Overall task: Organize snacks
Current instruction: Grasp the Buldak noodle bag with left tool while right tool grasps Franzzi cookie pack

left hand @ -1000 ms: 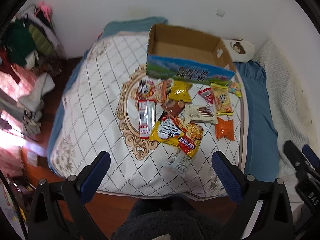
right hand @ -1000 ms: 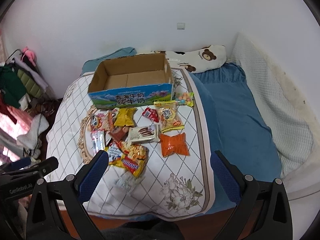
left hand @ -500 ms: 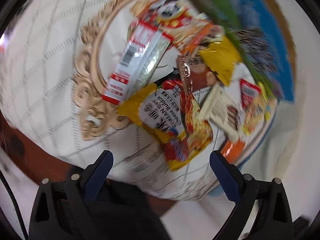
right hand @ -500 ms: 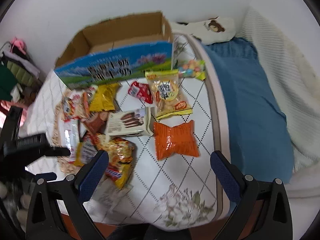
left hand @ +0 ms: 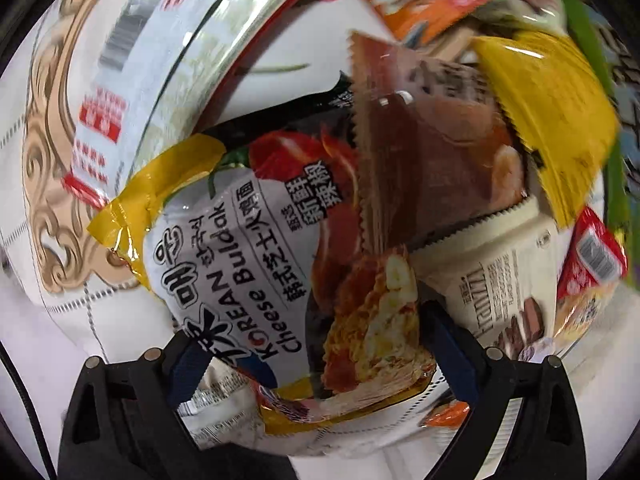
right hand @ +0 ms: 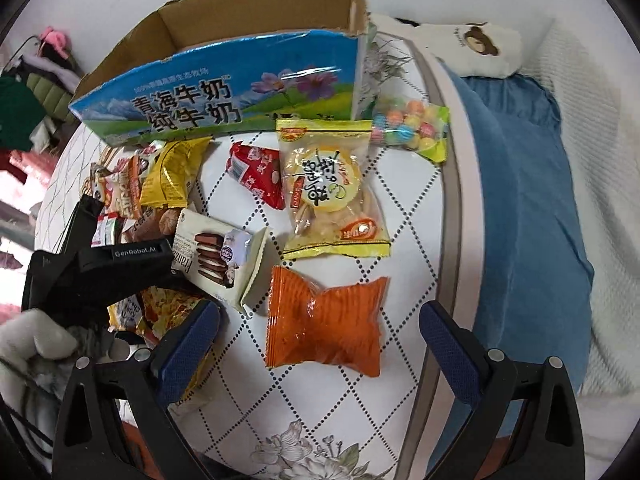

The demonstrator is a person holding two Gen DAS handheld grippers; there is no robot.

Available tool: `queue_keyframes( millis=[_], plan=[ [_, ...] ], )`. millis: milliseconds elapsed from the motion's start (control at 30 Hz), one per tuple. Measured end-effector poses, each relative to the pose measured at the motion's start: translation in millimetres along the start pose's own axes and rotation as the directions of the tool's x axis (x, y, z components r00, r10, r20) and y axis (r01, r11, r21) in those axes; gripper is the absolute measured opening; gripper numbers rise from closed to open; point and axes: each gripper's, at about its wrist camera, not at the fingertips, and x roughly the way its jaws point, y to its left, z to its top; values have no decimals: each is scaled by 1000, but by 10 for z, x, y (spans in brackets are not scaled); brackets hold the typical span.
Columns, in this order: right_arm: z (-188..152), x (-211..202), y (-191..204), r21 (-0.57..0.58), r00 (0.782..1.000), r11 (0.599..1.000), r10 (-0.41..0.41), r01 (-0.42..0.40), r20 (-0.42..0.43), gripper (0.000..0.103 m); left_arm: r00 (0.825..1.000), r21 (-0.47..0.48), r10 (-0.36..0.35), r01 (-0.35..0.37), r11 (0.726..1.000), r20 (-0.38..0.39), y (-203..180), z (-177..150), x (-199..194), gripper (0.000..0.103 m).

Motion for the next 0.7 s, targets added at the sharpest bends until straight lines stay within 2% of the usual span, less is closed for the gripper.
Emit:
queue_keyframes(
  millis=[67,133,233,267,333,367,400,500,567,600,700],
  plan=[
    [52,17,22,-45,999,998,33,-33,-5,102,996,121,61,-68,990,64,-99,-82,-97,94],
    [136,50,115,-117,999,992,52,-53,-11,102,976,241,149,-185,953,158,-161,-180,-192,94],
    [269,133,342,-247,997,966,70,-72,-16,102,934,376,231,-324,868,272,-166,-314,-260,94],
    [307,179,421,-288,998,955,66,-68,-17,102,919,422,253,-367,829,302,-146,-361,-259,94],
    [381,331,629,-395,998,917,54,-60,-26,101,904,469,280,-410,782,323,-118,-404,-254,94],
    [398,393,700,-428,998,902,48,-58,-34,100,904,482,282,-413,773,321,-73,-408,-233,94],
    [421,485,797,-472,998,880,39,-59,-52,98,913,480,269,-392,785,306,2,-402,-226,94],
    [463,764,1100,-602,994,795,16,-78,-108,93,954,415,200,-279,866,223,163,-295,-199,95],
    [464,919,1280,-674,990,734,-13,-87,-142,90,974,352,145,-198,915,172,330,-233,-235,95],
    [453,979,1355,-700,987,707,-25,-97,-161,89,983,313,109,-152,937,150,441,-190,-241,95],
    [417,1151,1515,-752,973,649,-78,-115,-216,75,992,224,44,-70,972,120,648,-167,-260,95]
  ],
)
